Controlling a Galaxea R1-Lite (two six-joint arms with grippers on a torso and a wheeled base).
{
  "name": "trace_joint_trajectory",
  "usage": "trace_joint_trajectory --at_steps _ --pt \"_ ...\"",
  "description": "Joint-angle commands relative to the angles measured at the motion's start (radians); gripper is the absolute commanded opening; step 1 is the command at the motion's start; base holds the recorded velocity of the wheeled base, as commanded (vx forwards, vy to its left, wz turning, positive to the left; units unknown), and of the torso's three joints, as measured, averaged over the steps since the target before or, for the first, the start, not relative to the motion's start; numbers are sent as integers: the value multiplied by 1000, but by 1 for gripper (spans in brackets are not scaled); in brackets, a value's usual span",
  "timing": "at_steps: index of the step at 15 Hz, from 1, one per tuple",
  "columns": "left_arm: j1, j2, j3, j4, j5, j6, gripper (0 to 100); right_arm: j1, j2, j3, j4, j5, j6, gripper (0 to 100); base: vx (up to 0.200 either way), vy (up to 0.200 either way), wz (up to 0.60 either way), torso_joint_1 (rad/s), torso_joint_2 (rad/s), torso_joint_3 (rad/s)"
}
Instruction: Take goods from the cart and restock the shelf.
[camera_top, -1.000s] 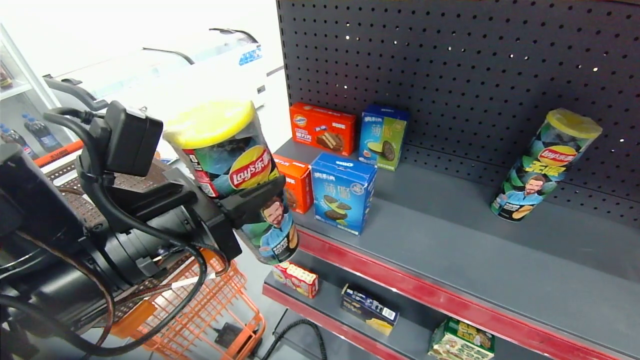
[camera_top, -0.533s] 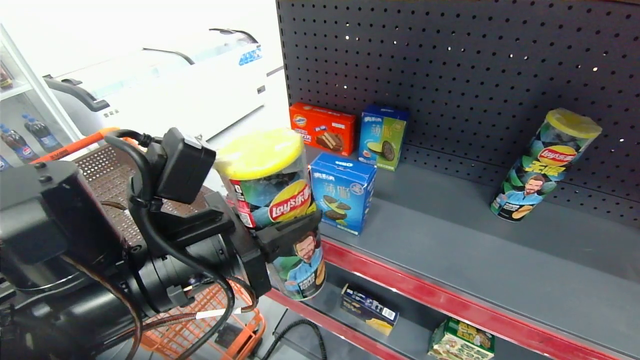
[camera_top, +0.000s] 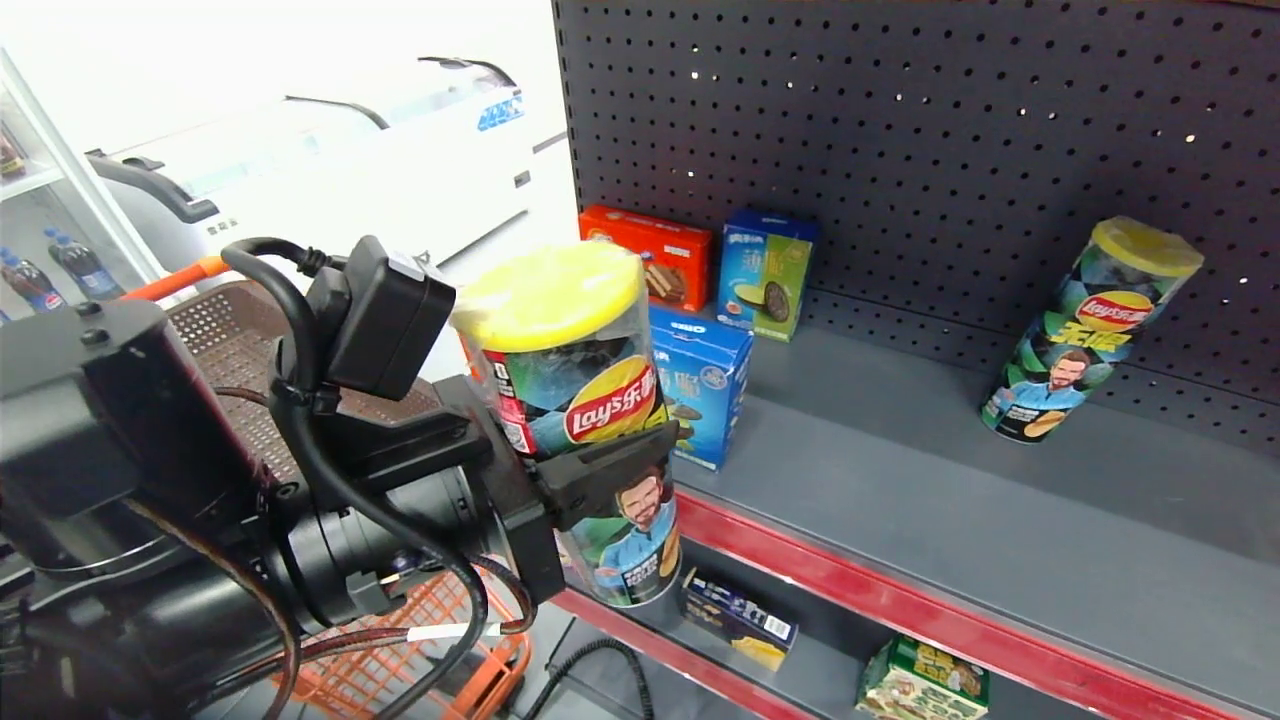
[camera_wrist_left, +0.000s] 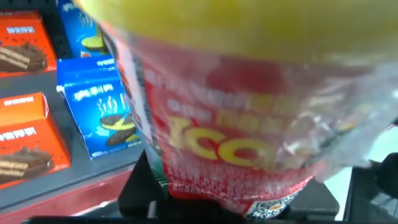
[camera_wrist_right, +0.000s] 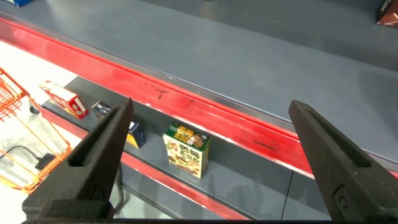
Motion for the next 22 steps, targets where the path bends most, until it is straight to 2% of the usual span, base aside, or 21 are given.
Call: trace_joint_trajectory --at_steps 1,5,13,19,22 --pt "0 7 -9 0 -3 0 0 0 -1 0 0 0 0 100 0 0 -600 2 -7 2" --pt "0 4 -10 0 -4 0 0 0 -1 0 0 0 0 100 0 0 -600 1 -2 6" --pt "3 14 -32 -9 -13 0 0 0 -1 0 0 0 0 100 0 0 0 0 0 0" --pt "3 20 -33 -11 -23 0 0 0 -1 0 0 0 0 100 0 0 -600 5 8 -6" --pt "9 20 -27 -11 -23 0 0 0 -1 0 0 0 0 100 0 0 0 0 0 0"
